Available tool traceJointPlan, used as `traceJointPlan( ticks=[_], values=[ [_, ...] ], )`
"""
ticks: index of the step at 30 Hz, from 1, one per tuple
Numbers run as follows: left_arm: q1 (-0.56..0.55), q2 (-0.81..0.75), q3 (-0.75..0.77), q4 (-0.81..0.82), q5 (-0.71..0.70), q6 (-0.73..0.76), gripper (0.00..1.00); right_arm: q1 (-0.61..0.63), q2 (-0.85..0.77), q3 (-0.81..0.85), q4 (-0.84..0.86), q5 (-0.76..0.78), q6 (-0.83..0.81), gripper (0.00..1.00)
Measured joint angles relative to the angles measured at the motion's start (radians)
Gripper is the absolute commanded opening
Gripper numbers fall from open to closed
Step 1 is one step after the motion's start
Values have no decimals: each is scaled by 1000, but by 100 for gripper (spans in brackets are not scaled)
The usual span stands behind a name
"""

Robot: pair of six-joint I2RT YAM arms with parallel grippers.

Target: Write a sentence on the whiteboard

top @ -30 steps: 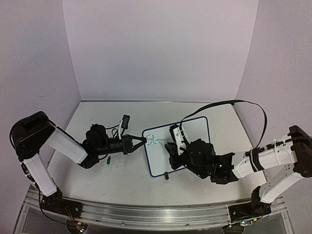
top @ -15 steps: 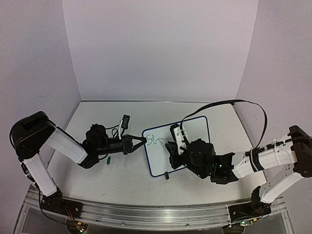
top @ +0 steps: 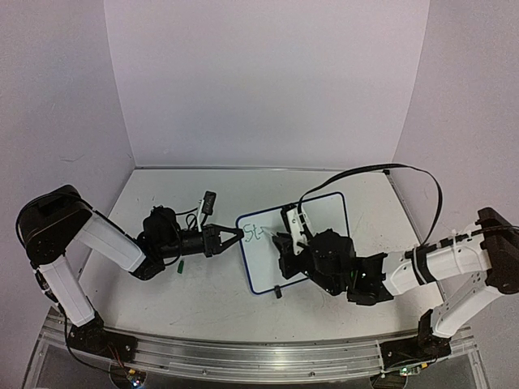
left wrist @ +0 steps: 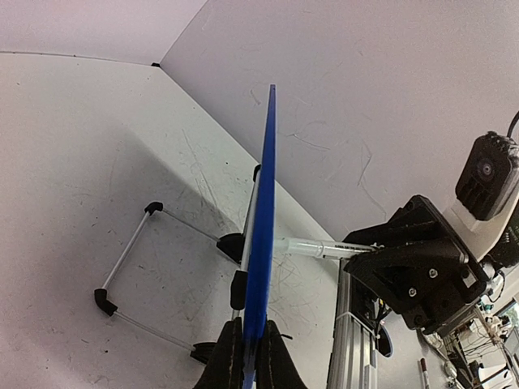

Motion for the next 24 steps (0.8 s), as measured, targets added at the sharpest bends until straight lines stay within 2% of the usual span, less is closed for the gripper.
traceJointPlan(
  ticks=[24],
  values=[
    [0, 0, 0, -1, 0, 0, 0, -3, 7, 3, -5, -38, 25, 0]
  ],
)
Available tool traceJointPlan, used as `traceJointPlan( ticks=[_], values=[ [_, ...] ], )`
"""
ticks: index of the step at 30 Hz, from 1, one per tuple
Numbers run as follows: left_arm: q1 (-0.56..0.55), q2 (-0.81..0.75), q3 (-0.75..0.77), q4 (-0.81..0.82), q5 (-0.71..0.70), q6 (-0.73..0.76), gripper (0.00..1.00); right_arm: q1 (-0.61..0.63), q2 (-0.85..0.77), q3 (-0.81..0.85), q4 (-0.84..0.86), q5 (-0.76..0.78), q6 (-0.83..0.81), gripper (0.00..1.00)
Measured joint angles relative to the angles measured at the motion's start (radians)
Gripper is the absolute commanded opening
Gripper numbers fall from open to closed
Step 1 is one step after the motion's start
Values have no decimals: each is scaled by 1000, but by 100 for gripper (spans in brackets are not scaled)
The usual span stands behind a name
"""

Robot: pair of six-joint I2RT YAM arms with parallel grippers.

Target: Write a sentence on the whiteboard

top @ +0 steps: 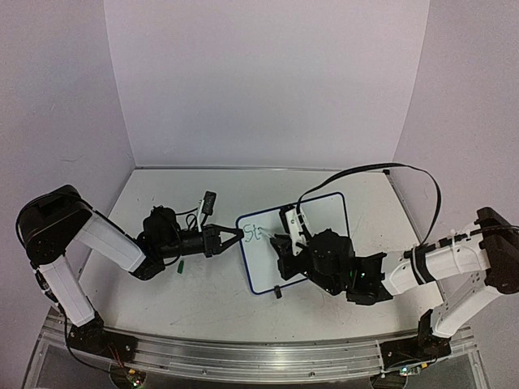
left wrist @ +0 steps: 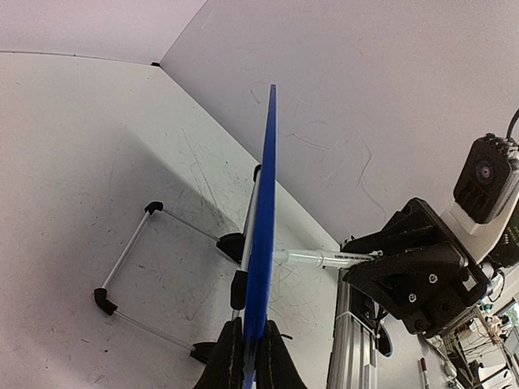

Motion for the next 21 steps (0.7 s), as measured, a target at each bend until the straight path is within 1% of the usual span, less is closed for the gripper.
traceJointPlan(
  ticks=[21],
  values=[
    [0, 0, 0, -3, -1, 0, 0, 0, -2, -34, -4, -24, 45, 0]
  ],
)
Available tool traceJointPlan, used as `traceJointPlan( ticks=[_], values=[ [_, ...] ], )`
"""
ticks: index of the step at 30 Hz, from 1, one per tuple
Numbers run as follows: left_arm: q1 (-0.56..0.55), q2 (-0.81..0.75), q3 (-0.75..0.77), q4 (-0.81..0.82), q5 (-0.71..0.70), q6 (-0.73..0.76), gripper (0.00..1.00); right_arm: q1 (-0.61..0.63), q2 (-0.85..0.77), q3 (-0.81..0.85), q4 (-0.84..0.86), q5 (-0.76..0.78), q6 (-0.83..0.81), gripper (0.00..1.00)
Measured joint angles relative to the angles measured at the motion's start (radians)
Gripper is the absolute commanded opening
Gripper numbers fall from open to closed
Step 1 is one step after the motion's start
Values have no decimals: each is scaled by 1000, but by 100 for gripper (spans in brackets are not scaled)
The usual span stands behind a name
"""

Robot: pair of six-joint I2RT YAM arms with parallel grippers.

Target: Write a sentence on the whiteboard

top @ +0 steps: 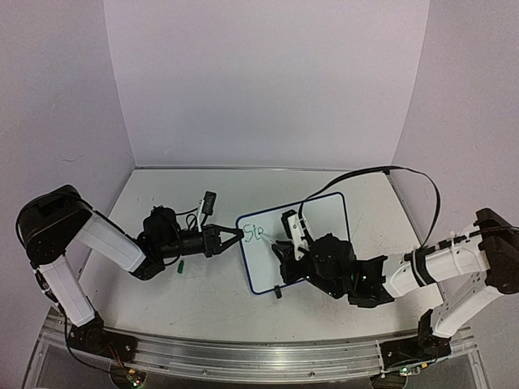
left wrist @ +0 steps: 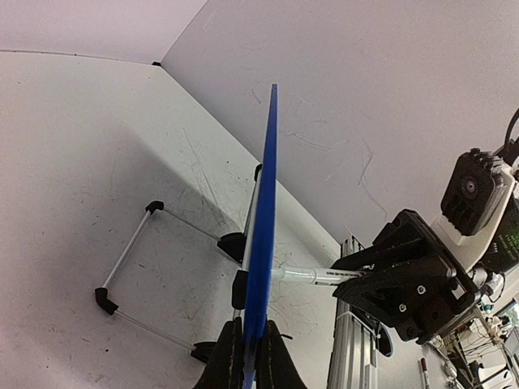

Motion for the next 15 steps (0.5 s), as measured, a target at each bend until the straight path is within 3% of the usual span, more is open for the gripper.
traceJointPlan(
  ticks=[15],
  values=[
    [0, 0, 0, 1, 1, 0, 0, 0, -39, -27, -45, 9, 12, 0]
  ],
)
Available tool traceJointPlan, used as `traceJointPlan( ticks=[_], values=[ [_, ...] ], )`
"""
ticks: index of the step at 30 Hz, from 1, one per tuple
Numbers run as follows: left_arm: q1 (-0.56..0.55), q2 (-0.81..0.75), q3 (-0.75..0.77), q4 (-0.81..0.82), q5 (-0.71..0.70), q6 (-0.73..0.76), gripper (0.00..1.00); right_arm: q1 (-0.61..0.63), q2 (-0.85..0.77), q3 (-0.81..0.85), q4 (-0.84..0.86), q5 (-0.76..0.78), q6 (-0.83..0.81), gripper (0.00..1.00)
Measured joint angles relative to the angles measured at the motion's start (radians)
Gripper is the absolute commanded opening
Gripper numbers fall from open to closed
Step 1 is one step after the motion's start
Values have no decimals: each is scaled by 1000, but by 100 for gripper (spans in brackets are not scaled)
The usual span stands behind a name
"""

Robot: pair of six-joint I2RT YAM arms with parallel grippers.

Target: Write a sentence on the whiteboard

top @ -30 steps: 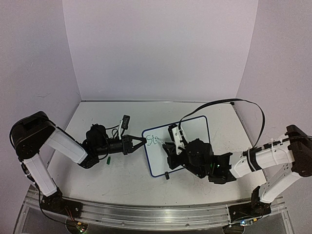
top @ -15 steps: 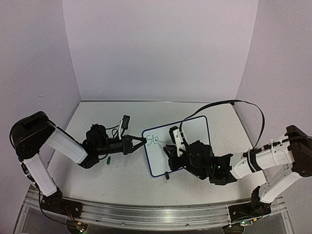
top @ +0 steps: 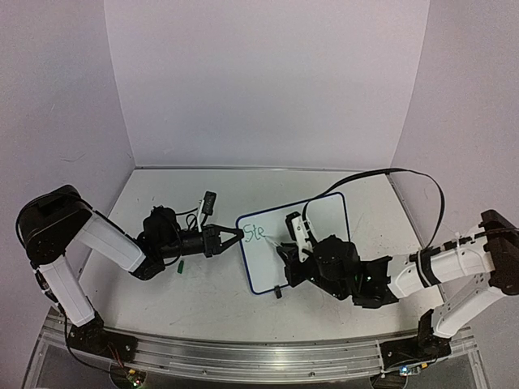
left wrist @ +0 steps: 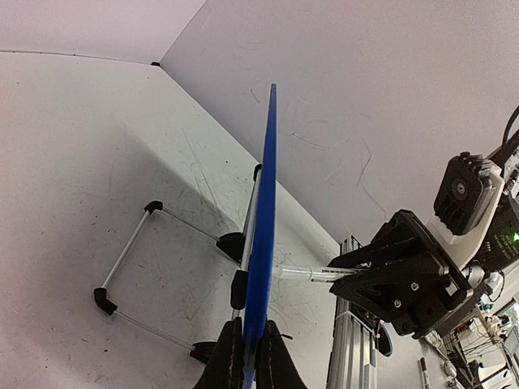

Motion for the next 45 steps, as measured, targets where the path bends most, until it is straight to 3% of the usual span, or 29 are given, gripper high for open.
traceJointPlan(
  ticks=[8, 45],
  values=[
    [-1, -6, 0, 3, 11, 0, 0, -8, -90, -33, -4, -6, -18, 0],
    [-1, -6, 0, 2, 11, 0, 0, -15, -11, 38, 10, 20, -60, 0]
  ],
)
